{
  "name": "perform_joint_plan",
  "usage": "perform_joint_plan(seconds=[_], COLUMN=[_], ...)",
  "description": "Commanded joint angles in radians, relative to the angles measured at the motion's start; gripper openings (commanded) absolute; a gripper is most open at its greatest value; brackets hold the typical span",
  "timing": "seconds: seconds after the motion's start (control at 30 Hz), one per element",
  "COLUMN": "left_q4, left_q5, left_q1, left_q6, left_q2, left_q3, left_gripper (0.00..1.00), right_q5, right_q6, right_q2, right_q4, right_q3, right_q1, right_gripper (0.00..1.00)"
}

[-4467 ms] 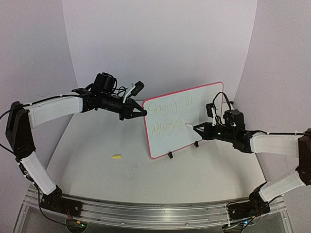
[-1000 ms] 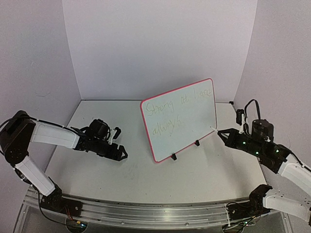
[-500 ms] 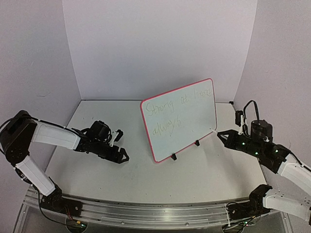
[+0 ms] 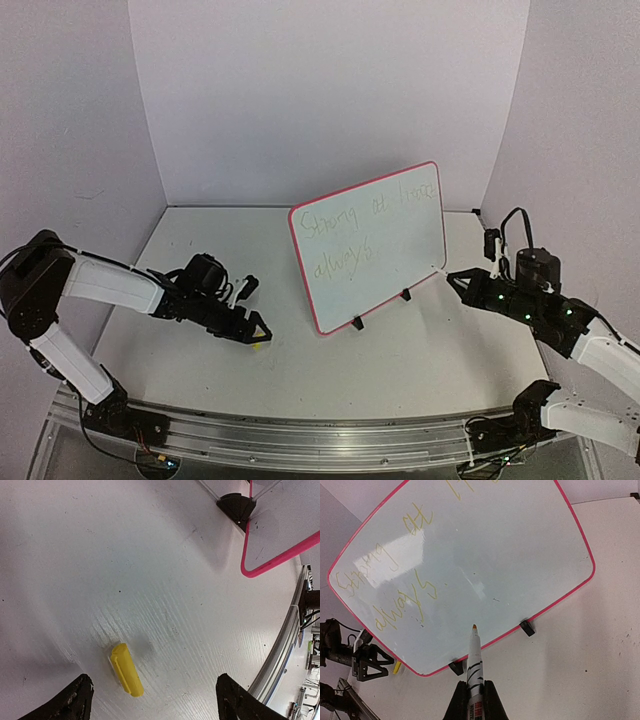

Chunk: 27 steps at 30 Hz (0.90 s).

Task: Write a sentence on the whiteboard
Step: Pick up the pen cap from the center of the board.

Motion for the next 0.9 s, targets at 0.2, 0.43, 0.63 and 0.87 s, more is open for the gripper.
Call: perform_joint_plan(seconds=[0.2, 0.43, 0.63, 0.87], left_q4=[-0.125, -0.092, -0.061, -0.056], left_q5=[-0.076, -0.030, -0.007, -0.004], left_q1=[-0.007, -0.015, -0.036, -0.063], left_q6=[-0.039, -0.136, -0.217, -0.254], left_q2=[-0.078, -0.083, -0.066, -0.030], left_q3=[0.054, 0.022, 0.003, 0.006], left_gripper=[0.85, 0.85, 0.85, 0.85], right_q5=[0.005, 0.005, 0.005, 0.002], right_q6=[0.010, 0.017, 0.020, 0.018], right_q2=[-0.017, -0.035, -0.037, -0.037], right_q4=[0.019, 0.019, 0.019, 0.019], right_q3=[-0.006, -0.022, -0.028, -0.023], right_q1=[-0.003, -0.003, -0.004, -0.003], right_gripper=[0.00, 0.00, 0.00, 0.00])
